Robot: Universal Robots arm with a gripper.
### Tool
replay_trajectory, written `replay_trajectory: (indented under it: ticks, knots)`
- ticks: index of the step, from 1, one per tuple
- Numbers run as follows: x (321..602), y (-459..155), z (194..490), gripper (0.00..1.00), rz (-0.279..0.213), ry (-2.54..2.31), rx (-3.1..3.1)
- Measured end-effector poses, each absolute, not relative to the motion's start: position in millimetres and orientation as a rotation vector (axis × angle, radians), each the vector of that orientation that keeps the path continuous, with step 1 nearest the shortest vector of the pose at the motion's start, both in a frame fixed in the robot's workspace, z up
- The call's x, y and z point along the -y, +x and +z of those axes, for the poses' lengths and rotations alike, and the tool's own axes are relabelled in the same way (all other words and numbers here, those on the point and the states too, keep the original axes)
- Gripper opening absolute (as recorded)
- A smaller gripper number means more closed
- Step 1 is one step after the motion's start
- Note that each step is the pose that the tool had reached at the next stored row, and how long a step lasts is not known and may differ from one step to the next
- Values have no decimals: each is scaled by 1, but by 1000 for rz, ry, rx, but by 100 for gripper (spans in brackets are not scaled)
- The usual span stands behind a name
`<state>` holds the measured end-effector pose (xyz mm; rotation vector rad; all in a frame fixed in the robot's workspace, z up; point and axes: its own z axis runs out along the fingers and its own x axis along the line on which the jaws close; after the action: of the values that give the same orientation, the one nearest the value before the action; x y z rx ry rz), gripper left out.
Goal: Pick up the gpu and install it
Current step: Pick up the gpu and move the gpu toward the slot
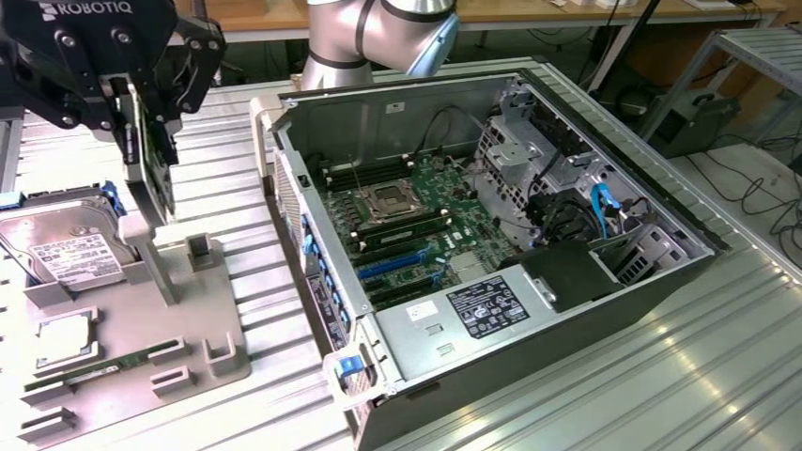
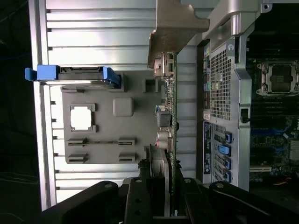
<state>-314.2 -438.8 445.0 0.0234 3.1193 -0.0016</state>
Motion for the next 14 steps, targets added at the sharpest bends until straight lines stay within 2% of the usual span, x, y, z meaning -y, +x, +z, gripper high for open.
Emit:
replay_trajectory:
  ticks: [14]
  knots:
    - [439,-312,449,28,-2,23,-3119]
